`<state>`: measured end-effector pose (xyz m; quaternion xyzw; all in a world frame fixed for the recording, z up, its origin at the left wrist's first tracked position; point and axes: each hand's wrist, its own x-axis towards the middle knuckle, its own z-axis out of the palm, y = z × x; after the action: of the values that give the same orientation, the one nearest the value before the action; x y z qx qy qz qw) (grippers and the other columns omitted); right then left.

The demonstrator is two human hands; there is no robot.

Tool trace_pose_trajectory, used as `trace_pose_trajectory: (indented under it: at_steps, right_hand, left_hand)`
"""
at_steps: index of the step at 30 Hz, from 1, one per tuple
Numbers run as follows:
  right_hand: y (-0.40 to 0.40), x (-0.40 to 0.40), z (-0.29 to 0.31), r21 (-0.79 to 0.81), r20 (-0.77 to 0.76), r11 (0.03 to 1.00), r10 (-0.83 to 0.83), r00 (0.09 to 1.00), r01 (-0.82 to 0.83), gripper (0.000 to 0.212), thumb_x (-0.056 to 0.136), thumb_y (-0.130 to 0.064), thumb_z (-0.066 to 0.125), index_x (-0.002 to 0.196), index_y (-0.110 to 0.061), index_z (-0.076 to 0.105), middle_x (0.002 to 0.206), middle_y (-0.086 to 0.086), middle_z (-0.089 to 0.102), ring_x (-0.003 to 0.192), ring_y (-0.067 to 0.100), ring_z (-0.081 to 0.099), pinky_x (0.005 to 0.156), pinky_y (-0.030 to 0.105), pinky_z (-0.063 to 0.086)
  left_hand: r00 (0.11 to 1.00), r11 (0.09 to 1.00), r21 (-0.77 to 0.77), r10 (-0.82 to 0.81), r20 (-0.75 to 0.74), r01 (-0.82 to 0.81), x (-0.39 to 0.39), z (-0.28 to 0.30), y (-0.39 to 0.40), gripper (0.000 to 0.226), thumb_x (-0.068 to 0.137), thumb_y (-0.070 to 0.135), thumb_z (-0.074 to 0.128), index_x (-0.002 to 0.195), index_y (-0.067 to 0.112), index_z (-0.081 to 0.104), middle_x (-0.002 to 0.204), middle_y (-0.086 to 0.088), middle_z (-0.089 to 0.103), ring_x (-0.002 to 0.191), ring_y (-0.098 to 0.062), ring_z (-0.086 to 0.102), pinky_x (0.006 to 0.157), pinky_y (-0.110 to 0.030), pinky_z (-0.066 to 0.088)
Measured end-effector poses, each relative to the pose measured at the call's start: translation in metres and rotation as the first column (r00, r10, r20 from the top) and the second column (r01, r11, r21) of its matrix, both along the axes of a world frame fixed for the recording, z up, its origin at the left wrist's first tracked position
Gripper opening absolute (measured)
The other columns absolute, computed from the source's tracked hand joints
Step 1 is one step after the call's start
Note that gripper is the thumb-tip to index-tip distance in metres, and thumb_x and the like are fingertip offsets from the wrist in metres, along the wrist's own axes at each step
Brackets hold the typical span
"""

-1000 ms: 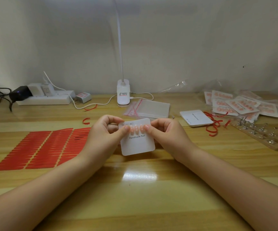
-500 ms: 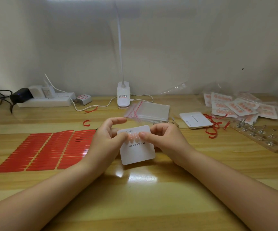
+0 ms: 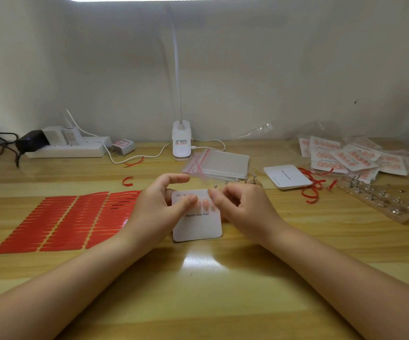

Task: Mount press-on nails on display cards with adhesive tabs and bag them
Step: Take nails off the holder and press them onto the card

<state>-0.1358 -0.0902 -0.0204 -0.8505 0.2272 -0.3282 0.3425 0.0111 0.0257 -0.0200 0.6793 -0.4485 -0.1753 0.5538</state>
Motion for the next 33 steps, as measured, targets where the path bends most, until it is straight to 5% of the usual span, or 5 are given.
trace_pose_trajectory:
  at_steps: [6,10,16,27,33]
  right_hand:
    - [-0.046,-0.020,0.024,-0.404,-0.218,0.871,-0.389,0.895,0.279,0.018,0.088,-0.034,0.054,0.084,-0.019,0.061,0.078,-0.004,0.059,0.077,0.020,0.056,0.062,0.030,0.041]
    - [-0.076,-0.029,0.019,-0.324,-0.441,0.881,-0.463,0.769,0.345,0.031,0.082,-0.037,0.059,0.109,-0.022,0.064,0.109,0.003,0.055,0.105,0.027,0.053,0.083,0.035,0.045]
    - [-0.090,-0.035,0.007,-0.276,-0.575,0.937,-0.340,0.744,0.215,0.047,0.085,-0.045,0.057,0.131,-0.038,0.054,0.122,0.003,0.046,0.127,0.025,0.034,0.099,0.039,0.035]
    - [-0.086,-0.043,0.023,-0.257,-0.529,0.966,-0.146,0.836,0.007,0.026,0.071,-0.052,0.078,0.079,-0.029,0.068,0.075,-0.012,0.058,0.068,-0.001,0.052,0.052,0.013,0.031]
    - [-0.073,-0.044,0.046,-0.329,-0.429,0.944,-0.177,0.886,0.030,0.029,0.066,-0.043,0.083,0.069,-0.020,0.067,0.059,-0.011,0.057,0.054,0.002,0.052,0.053,0.023,0.041]
  left_hand:
    - [0.949,0.988,0.141,0.011,0.316,-0.058,0.004,-0.007,-0.001,0.045,0.085,0.033,0.071,0.125,0.033,0.051,0.092,0.008,0.068,0.085,-0.006,0.065,0.072,-0.023,0.052]
    - [0.850,0.979,0.183,-0.025,0.526,-0.084,0.004,-0.009,-0.001,0.059,0.084,0.035,0.072,0.135,0.026,0.044,0.105,0.014,0.063,0.104,-0.009,0.054,0.093,-0.033,0.044]
    - [0.723,0.994,0.076,-0.113,0.681,0.083,-0.005,-0.004,0.006,0.041,0.094,0.010,0.060,0.133,0.014,0.054,0.116,0.000,0.068,0.111,-0.021,0.062,0.091,-0.029,0.044]
    - [0.499,0.923,0.353,-0.381,0.779,0.153,-0.017,-0.010,0.011,0.070,0.093,0.049,0.021,0.155,0.021,0.006,0.138,0.004,0.055,0.122,-0.021,0.052,0.096,-0.034,0.044]
    - [0.686,0.934,0.281,-0.353,0.636,0.220,-0.014,-0.012,0.013,0.067,0.095,0.040,0.036,0.154,0.026,0.009,0.144,0.006,0.050,0.132,-0.011,0.047,0.108,-0.029,0.038]
